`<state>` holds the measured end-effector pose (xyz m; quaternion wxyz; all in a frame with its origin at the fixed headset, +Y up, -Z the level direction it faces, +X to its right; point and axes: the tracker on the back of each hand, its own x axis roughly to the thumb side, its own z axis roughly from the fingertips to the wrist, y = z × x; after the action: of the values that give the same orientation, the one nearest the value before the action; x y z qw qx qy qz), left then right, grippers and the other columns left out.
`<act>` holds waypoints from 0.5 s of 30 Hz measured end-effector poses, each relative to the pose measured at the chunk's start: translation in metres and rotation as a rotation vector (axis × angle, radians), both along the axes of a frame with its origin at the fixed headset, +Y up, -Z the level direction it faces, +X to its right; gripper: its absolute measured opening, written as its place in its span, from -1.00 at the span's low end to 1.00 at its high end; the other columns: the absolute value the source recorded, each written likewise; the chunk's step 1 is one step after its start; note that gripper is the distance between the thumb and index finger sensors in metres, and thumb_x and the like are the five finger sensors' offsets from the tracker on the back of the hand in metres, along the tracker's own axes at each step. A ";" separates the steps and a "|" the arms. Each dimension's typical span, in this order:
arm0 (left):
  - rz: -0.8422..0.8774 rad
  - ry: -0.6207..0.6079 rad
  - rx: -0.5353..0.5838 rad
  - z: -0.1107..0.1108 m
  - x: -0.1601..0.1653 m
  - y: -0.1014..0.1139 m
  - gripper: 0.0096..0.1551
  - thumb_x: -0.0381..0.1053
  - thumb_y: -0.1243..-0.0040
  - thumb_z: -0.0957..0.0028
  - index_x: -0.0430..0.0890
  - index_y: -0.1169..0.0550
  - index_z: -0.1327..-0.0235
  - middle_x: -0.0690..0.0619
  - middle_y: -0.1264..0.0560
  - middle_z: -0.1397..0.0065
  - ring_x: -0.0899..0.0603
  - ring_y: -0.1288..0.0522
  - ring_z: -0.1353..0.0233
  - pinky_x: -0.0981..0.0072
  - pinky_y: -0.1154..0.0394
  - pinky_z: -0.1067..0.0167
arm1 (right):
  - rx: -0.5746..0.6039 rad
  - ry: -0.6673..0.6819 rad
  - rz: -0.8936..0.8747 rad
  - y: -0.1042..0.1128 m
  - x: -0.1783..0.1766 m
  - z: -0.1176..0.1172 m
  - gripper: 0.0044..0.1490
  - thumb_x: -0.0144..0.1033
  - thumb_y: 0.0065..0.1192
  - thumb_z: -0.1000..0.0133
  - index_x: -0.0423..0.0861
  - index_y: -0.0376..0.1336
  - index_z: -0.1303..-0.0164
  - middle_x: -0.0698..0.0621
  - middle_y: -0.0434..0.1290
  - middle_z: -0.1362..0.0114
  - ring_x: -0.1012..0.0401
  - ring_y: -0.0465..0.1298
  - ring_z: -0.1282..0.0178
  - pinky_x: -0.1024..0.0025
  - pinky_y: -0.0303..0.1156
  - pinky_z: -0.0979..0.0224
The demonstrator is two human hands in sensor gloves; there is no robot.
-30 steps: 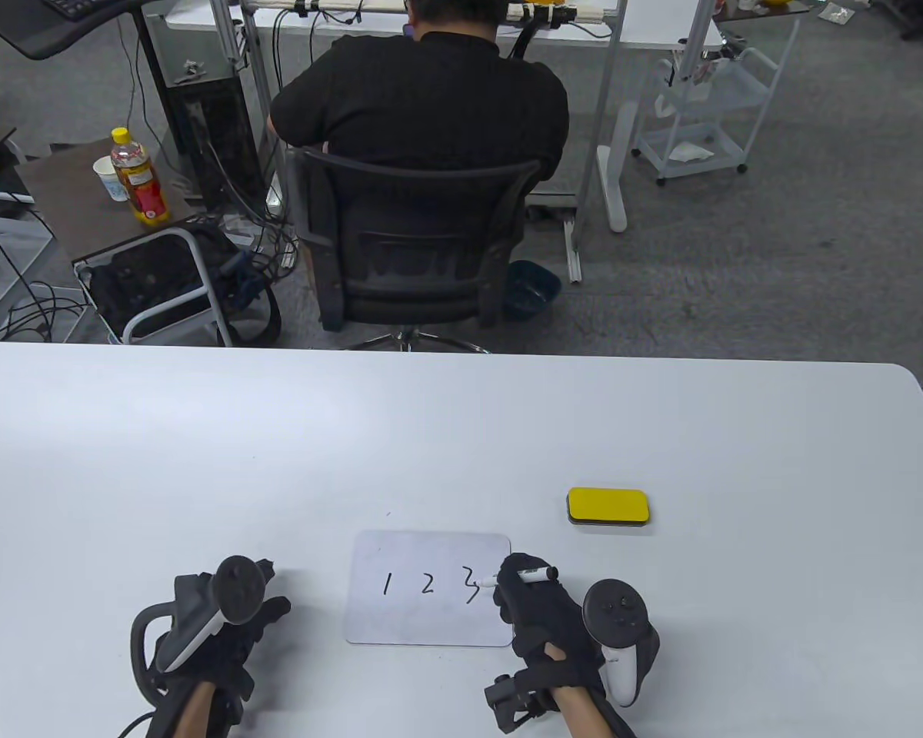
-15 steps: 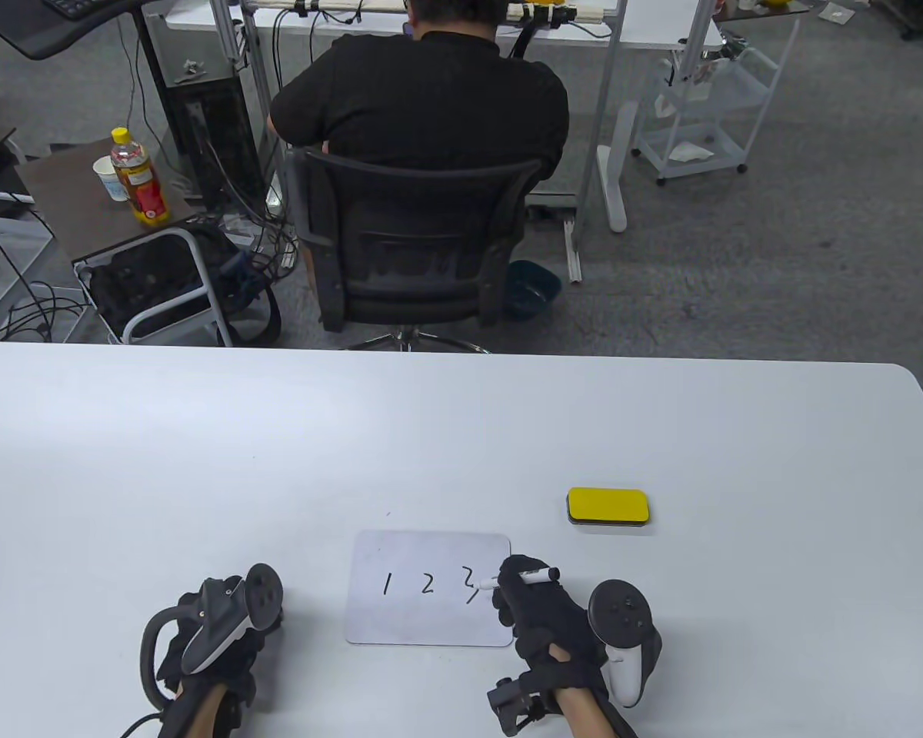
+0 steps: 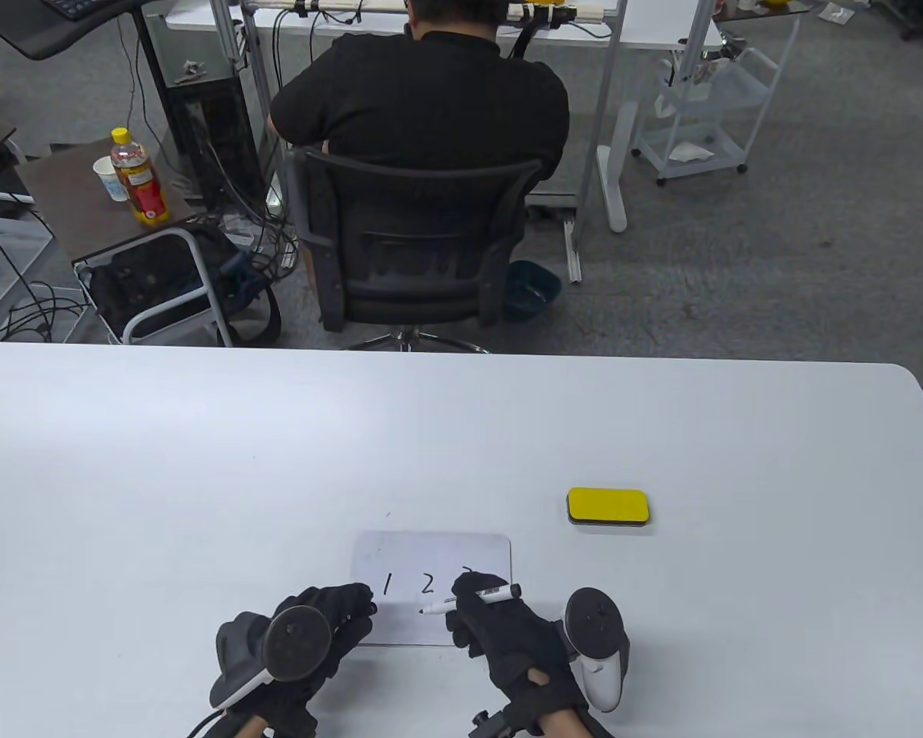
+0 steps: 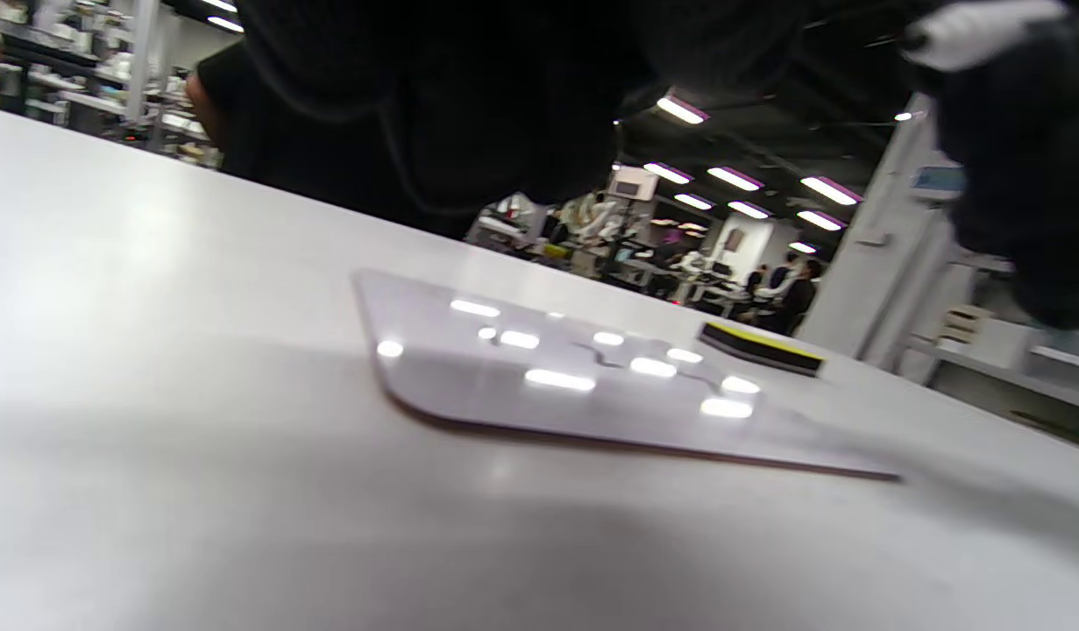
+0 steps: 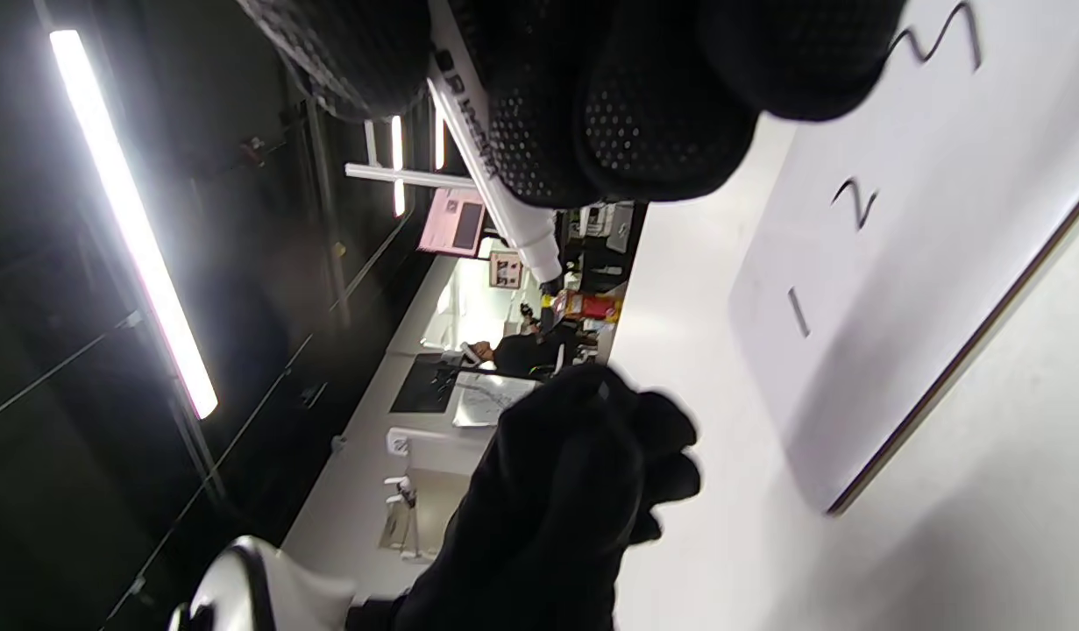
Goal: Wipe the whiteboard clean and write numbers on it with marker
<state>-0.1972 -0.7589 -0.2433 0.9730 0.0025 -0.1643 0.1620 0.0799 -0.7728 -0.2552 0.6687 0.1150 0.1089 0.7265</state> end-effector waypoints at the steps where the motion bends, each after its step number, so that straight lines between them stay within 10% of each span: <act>1: -0.005 -0.020 0.006 0.002 0.004 0.001 -0.43 0.26 -0.10 -0.18 0.17 -0.40 -0.45 0.21 -0.62 -0.35 0.07 -0.65 -0.32 0.16 -0.57 -0.36 | 0.017 0.010 0.010 0.001 -0.003 0.002 -0.41 -0.10 0.21 -0.31 -0.15 0.21 -0.44 -0.22 0.55 -0.21 -0.01 0.57 -0.07 0.09 0.48 -0.14; 15: -0.007 -0.096 -0.006 0.010 0.019 0.002 -0.43 0.27 -0.12 -0.18 0.18 -0.40 -0.45 0.22 -0.61 -0.34 0.06 -0.63 -0.33 0.14 -0.54 -0.38 | 0.053 0.046 0.117 -0.004 -0.017 0.007 -0.42 -0.11 0.22 -0.30 -0.16 0.21 -0.43 -0.23 0.55 -0.20 -0.01 0.56 -0.07 0.08 0.48 -0.13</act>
<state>-0.1787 -0.7573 -0.2333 0.9645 -0.0087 -0.2106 0.1589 0.0630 -0.7767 -0.2480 0.6192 0.1429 0.1114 0.7640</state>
